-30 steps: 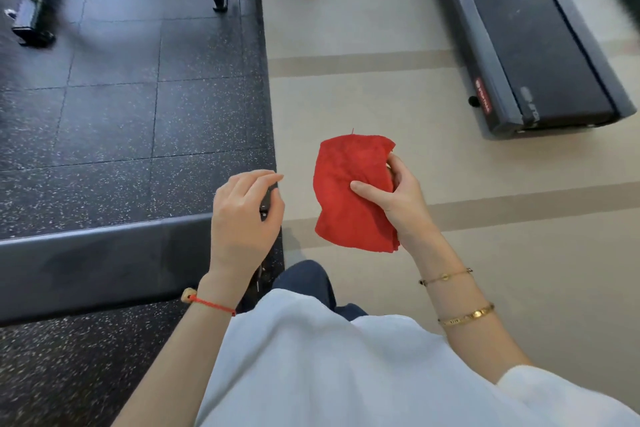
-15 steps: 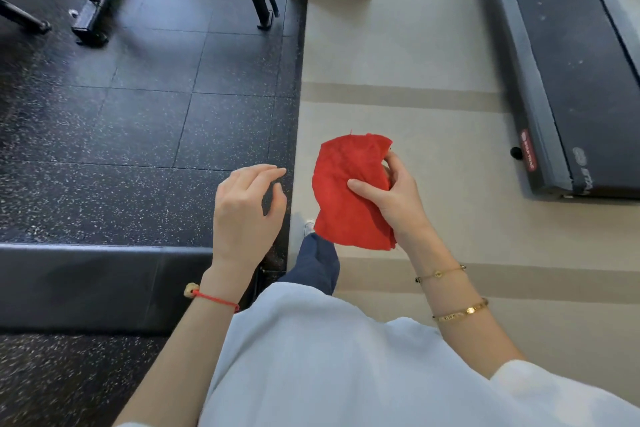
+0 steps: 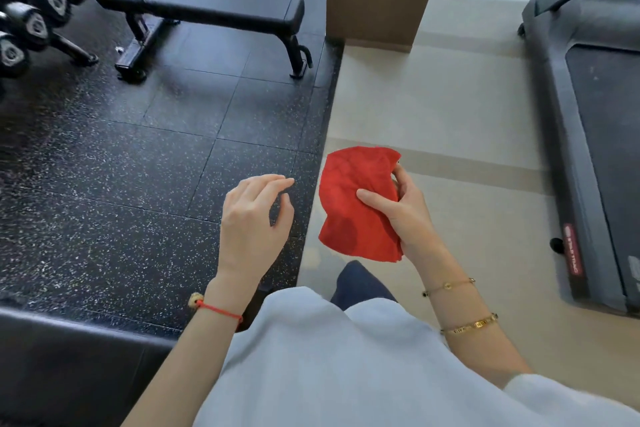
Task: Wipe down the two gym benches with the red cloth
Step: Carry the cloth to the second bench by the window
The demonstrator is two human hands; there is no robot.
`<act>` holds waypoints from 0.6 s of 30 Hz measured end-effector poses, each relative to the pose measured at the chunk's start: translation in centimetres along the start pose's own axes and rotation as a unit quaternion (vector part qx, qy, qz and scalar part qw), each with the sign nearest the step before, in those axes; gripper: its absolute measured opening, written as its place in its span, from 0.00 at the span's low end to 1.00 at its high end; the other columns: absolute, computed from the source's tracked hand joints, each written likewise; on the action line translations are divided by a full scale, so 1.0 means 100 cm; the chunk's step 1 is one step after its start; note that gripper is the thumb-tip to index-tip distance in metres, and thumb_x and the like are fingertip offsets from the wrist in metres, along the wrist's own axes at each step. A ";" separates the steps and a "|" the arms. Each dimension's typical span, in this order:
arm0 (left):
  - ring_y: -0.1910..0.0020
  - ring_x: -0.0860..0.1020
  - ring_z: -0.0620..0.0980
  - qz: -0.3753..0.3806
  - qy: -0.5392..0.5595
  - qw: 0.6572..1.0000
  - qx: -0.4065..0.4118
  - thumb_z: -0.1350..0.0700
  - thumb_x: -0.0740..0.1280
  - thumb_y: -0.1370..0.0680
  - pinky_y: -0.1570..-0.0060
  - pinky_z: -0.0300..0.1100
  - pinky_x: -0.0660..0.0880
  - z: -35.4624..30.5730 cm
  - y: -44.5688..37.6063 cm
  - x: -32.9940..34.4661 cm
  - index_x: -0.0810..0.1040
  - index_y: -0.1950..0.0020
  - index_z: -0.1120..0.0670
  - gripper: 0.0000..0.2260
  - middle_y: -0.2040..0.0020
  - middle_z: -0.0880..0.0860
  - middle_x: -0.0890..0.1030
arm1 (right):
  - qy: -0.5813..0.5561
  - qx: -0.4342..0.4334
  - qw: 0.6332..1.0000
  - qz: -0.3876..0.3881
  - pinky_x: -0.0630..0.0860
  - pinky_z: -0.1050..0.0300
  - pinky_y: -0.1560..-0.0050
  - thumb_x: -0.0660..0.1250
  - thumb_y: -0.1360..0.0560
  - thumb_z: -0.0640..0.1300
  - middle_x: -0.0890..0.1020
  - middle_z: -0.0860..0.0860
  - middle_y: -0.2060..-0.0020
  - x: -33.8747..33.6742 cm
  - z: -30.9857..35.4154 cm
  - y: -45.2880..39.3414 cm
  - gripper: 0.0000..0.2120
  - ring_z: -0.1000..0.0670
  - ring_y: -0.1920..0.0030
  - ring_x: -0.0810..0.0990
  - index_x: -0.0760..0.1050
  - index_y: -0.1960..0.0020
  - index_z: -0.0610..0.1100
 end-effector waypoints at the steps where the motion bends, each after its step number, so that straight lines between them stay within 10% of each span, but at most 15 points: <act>1: 0.41 0.79 0.52 -0.003 -0.003 1.000 -0.006 0.60 0.67 0.21 0.37 0.50 0.73 0.003 -0.015 0.006 0.83 0.42 0.54 0.10 0.42 0.50 0.83 | -0.004 0.000 1.000 0.004 0.82 0.52 0.50 0.75 0.31 0.34 0.85 0.49 0.52 -0.002 0.006 -0.018 0.27 0.47 0.51 0.85 0.72 0.35 0.47; 18: 0.42 0.78 0.50 -0.074 -0.057 0.983 -0.160 0.56 0.65 0.21 0.37 0.50 0.72 0.062 -0.276 0.098 0.82 0.40 0.52 0.11 0.42 0.50 0.83 | 0.053 -0.006 0.989 0.139 0.81 0.53 0.51 0.78 0.35 0.42 0.85 0.52 0.51 0.023 0.136 -0.369 0.24 0.48 0.49 0.84 0.77 0.44 0.58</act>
Point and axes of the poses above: each hand's wrist, its own y-axis away from the middle knuckle, its own x-axis out of the palm, z = x × y, the point moved 8 cm from there along -y, towards the middle knuckle
